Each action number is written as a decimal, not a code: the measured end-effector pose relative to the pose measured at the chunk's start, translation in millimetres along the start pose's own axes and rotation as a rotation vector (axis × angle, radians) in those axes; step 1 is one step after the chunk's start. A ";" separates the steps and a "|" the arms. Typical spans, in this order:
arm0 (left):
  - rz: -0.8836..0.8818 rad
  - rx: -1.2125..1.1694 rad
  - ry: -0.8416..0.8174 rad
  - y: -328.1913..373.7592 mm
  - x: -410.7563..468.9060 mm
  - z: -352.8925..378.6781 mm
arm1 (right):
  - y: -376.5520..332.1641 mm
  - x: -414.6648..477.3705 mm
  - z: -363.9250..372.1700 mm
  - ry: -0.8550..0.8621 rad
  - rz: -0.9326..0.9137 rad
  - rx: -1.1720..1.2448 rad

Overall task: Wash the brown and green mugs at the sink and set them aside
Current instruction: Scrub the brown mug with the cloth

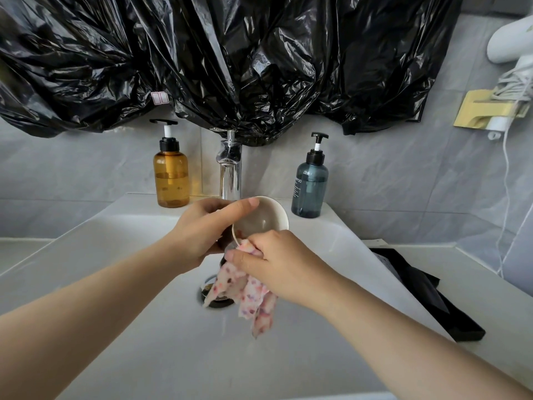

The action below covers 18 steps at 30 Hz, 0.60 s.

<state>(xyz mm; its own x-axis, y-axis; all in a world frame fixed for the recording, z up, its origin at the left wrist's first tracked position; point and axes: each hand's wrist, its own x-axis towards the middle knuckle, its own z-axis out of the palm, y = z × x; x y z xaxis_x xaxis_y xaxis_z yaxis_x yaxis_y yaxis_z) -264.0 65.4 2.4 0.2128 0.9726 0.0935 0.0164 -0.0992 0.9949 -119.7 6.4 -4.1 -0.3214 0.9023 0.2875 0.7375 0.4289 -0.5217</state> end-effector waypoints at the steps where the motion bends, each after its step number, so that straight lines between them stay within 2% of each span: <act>1: -0.011 0.003 -0.010 0.4 0.5 -0.3 | 0.6 0.3 1.0 0.017 0.009 -0.003; 4: -0.041 0.027 -0.077 0.6 4.0 -5.3 | 0.8 -0.9 -0.9 0.024 0.000 -0.106; 8: -0.061 0.128 -0.187 4.9 0.9 -12.4 | 1.1 -4.5 -12.9 -0.116 -0.128 -0.476; 10: -0.080 0.162 -0.203 7.1 -4.1 -10.6 | 0.6 -4.8 -13.9 -0.145 -0.133 -0.494; 14: -0.021 0.068 -0.029 2.4 -1.8 -1.0 | -4.2 -1.5 -2.5 -0.069 -0.075 -0.397; 16: 0.042 0.011 0.076 0.6 1.3 2.6 | -7.4 2.7 2.3 0.000 -0.050 -0.438; 18: 0.057 -0.008 0.092 1.2 2.2 1.1 | -10.7 4.6 3.0 0.038 -0.054 -0.508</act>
<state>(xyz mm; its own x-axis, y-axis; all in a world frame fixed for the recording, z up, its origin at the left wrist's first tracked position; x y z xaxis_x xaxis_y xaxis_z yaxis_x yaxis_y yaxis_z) -262.4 67.2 3.8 0.1226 0.9806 0.1527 -0.0011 -0.1537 0.9881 -130.8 6.1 0.5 -0.3521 0.8731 0.3374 0.9190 0.3907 -0.0521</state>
